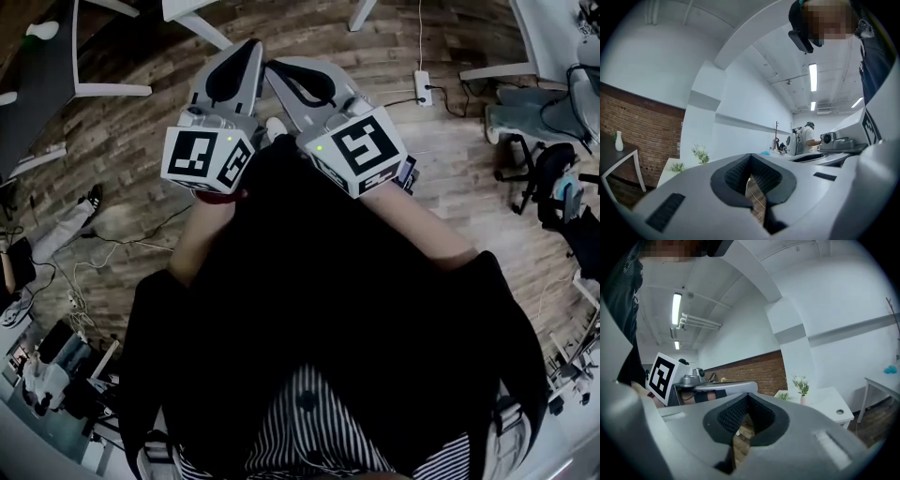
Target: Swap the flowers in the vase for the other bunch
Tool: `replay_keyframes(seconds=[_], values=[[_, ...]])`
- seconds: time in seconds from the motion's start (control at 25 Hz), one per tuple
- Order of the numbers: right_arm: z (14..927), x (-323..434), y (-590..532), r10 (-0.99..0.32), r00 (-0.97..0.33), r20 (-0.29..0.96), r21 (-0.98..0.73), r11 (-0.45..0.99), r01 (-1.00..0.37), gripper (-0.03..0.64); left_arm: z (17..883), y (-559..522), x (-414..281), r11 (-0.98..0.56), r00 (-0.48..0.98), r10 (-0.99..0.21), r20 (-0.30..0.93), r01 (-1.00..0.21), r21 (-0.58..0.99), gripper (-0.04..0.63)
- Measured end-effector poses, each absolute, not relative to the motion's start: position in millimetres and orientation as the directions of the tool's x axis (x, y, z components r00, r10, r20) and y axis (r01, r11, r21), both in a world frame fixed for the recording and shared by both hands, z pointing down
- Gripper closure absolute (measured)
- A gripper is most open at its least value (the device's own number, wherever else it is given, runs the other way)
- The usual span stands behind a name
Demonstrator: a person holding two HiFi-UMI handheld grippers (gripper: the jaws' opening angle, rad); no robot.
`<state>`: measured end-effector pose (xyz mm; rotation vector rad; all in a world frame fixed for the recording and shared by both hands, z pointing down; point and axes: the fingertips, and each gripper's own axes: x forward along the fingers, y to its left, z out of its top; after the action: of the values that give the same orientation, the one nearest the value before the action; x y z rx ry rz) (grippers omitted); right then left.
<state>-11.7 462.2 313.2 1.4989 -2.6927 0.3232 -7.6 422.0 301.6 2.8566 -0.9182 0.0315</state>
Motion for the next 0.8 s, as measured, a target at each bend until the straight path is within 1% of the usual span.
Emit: replay_keyframes(seconds=[0.2, 0.56, 0.68, 0.8], values=[[307.2, -40.5, 397.6, -0.843, -0.516, 0.153, -0.139, 0.498, -0.856, 0.615, 296.1, 357.7, -35.9, -0.811, 0.82, -0.569, 0.062, -0.573, 0.122, 0.591], [313.5, -84.1, 303.0, -0.839, -0.512, 0.183, -0.111, 0.5, -0.859, 0.615, 304.0, 264.3, -80.9, -0.809, 0.825, -0.564, 0.032, -0.56, 0.18, 0.591], [321.2, -88.3, 290.2, -0.825, -0.522, 0.215, -0.106, 0.512, -0.852, 0.615, 312.4, 251.2, -84.9, -0.804, 0.823, -0.567, 0.04, -0.563, 0.192, 0.591], [331.6, -81.3, 280.5, -0.823, -0.513, 0.245, -0.119, 0.5, -0.858, 0.615, 323.9, 241.4, -77.2, -0.812, 0.836, -0.546, 0.059, -0.545, 0.208, 0.591]])
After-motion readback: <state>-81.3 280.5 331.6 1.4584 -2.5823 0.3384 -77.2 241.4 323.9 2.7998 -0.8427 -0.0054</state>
